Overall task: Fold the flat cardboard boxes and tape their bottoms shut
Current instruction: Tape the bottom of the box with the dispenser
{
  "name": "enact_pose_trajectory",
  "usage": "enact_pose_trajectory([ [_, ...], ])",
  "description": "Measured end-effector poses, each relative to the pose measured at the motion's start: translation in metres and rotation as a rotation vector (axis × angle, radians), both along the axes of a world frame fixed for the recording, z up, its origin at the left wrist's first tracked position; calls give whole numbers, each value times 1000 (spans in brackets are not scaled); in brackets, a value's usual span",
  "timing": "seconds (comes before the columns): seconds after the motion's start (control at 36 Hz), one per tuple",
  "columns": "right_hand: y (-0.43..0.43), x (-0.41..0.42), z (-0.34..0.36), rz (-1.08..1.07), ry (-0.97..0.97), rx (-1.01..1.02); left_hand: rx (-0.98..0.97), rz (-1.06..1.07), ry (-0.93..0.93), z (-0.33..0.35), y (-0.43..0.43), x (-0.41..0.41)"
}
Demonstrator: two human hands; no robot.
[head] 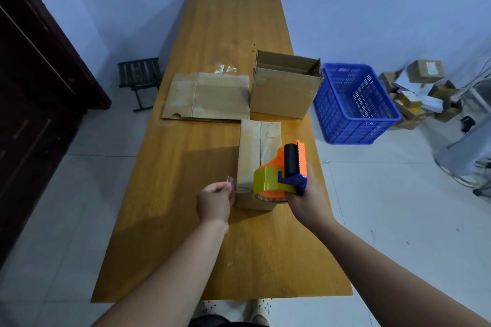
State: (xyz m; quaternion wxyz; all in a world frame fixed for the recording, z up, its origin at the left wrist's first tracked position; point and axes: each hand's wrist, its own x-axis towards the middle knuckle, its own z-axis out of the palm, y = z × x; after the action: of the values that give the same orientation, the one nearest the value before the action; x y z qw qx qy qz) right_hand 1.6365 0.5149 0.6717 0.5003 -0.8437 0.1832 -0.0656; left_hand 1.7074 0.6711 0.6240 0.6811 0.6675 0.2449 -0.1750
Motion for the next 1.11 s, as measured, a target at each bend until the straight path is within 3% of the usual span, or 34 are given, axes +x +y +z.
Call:
enact_pose_trajectory([
  [0.19, -2, 5, 8, 18, 33, -38, 10, 35, 64, 3, 0, 1],
  [0.47, -2, 6, 6, 22, 70, -43, 140, -80, 69, 1, 0, -1],
  [0.69, -2, 7, 7, 15, 102, -53, -47, -20, 231, 5, -7, 4],
  [0.83, -4, 8, 7, 13, 95, -62, 19, -58, 335, 0, -13, 3],
  [1.0, -3, 9, 5, 10, 102, -67, 360, -165, -145, 4, -5, -13],
  [1.11, -3, 9, 4, 6, 94, -74, 344, -283, -204, 13, -6, -29],
])
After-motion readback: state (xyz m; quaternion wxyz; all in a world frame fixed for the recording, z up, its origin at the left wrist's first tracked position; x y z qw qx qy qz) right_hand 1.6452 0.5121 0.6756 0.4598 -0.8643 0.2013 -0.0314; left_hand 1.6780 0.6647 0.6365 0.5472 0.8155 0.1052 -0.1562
